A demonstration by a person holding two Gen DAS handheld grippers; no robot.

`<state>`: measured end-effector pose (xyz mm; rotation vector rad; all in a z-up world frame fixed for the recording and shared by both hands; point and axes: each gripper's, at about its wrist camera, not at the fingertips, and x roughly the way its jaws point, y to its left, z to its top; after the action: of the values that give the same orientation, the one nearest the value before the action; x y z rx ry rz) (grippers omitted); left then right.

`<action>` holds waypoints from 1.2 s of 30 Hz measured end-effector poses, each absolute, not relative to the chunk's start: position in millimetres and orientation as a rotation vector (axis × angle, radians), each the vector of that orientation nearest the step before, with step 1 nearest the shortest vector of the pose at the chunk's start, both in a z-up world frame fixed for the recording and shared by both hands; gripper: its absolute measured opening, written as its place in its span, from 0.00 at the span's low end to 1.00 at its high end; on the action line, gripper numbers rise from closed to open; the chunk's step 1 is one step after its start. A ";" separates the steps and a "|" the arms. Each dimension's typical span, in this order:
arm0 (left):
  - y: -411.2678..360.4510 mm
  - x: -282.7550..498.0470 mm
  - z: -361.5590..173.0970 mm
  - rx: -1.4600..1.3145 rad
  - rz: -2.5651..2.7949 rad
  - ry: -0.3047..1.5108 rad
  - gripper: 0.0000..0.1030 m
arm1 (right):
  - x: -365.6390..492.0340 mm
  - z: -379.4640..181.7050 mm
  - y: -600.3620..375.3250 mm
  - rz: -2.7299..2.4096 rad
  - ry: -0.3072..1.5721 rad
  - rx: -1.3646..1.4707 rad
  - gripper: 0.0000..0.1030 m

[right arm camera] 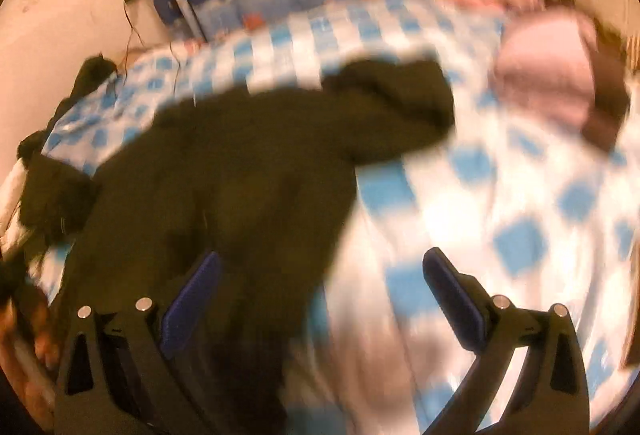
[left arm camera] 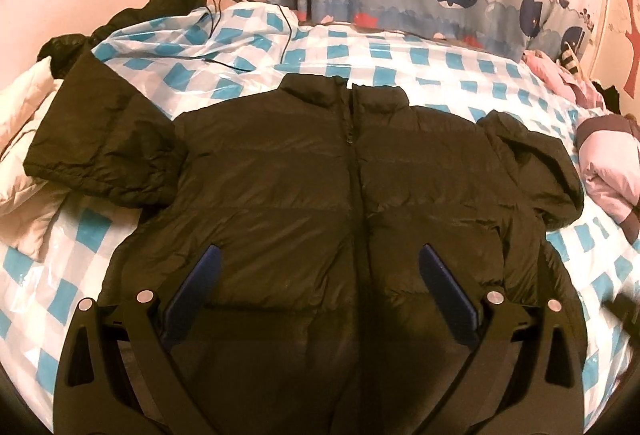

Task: Fold large clothes

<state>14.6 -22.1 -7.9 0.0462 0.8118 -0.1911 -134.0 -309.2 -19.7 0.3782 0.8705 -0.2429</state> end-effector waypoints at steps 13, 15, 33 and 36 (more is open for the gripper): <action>-8.9 13.3 -3.5 -0.029 -0.240 0.850 0.92 | -138.8 -56.1 -247.9 0.129 1.006 0.407 0.14; -7.6 12.4 -2.4 -0.033 -0.246 0.852 0.92 | -148.4 -36.7 -258.4 0.133 0.985 0.393 0.14; -11.5 32.1 -25.0 -0.065 -0.269 0.944 0.92 | -68.4 69.2 -346.0 -0.232 0.839 0.011 0.92; -15.8 34.8 -30.7 -0.077 -0.283 0.962 0.92 | 32.2 43.6 -322.4 -0.304 0.855 -0.363 0.92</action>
<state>34.8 -15.8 -30.7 -0.0774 0.9623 -0.2826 32.2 -322.4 43.6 -0.3630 0.8554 -0.3044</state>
